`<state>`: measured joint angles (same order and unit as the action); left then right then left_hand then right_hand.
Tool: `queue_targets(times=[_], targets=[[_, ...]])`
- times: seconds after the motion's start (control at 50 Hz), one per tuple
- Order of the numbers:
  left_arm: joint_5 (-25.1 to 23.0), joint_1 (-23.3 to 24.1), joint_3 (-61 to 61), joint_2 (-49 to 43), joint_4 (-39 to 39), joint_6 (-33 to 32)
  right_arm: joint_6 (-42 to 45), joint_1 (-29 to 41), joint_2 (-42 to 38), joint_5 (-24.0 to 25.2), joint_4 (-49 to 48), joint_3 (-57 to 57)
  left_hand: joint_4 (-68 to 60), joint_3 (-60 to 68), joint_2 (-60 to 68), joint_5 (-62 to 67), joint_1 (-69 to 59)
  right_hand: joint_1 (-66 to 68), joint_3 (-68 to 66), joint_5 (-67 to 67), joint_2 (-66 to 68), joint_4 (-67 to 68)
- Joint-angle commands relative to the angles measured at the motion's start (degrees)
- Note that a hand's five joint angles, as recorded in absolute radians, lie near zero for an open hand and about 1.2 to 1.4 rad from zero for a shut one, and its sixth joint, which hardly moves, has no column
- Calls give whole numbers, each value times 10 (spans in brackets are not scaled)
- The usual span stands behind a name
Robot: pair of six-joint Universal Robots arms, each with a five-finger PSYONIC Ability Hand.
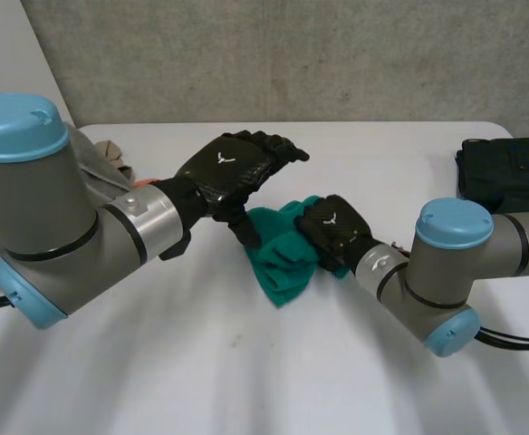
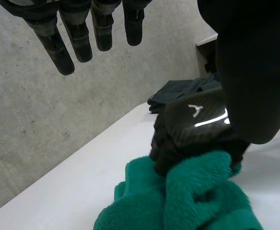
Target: Fold the laundry.
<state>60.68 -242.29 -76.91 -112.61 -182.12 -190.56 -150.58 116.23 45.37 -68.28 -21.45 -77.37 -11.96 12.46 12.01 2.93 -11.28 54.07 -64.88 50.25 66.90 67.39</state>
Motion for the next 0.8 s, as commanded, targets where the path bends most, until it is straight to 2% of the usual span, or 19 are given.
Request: queue_targets(times=[0.02, 0.06, 0.2, 0.26, 0.34, 0.44, 0.48, 0.56, 0.64, 0.8], targets=[[1, -4, 3, 4, -1, 0, -3, -6, 11, -21, -38, 48, -31, 26, 31, 22, -38, 259, -151, 198, 131, 126], [1, -6, 4, 9, -1, 0, -4, -19, 16, -19, -61, 77, -31, 26, 31, 22, -38, 259, -151, 198, 131, 126], [1, -7, 7, 21, -2, 1, -43, -139, 5, 0, -133, 185, -33, 28, 32, 23, -40, 259, -151, 198, 131, 126], [1, -7, 7, 25, -2, 1, -114, -211, -24, 45, -177, 246, -33, 28, 32, 23, -40, 259, -151, 198, 131, 126], [1, -8, 7, 26, -1, 0, -184, -281, -56, 79, -204, 297, -33, 28, 32, 23, -40, 259, -151, 198, 131, 126], [2, -8, 7, 25, -1, -2, -240, -354, -109, 111, -222, 351, -33, 28, 32, 23, -40, 259, -151, 198, 131, 126], [2, -8, 7, 25, -1, -2, -262, -384, -137, 139, -233, 368, -33, 28, 32, 23, -40, 259, -151, 198, 131, 126], [2, -8, 2, 25, -1, -2, -284, -429, -187, 197, -262, 388, -33, 28, 32, 23, -40, 259, -151, 198, 131, 126], [2, -7, -1, 25, -1, -1, -289, -464, -229, 228, -290, 391, -31, 26, 31, 22, -38, 259, -151, 198, 131, 126], [2, -1, -7, 26, -1, 0, -287, -503, -298, 252, -294, 402, -30, 25, 29, 20, -36, 259, -151, 198, 131, 126]])
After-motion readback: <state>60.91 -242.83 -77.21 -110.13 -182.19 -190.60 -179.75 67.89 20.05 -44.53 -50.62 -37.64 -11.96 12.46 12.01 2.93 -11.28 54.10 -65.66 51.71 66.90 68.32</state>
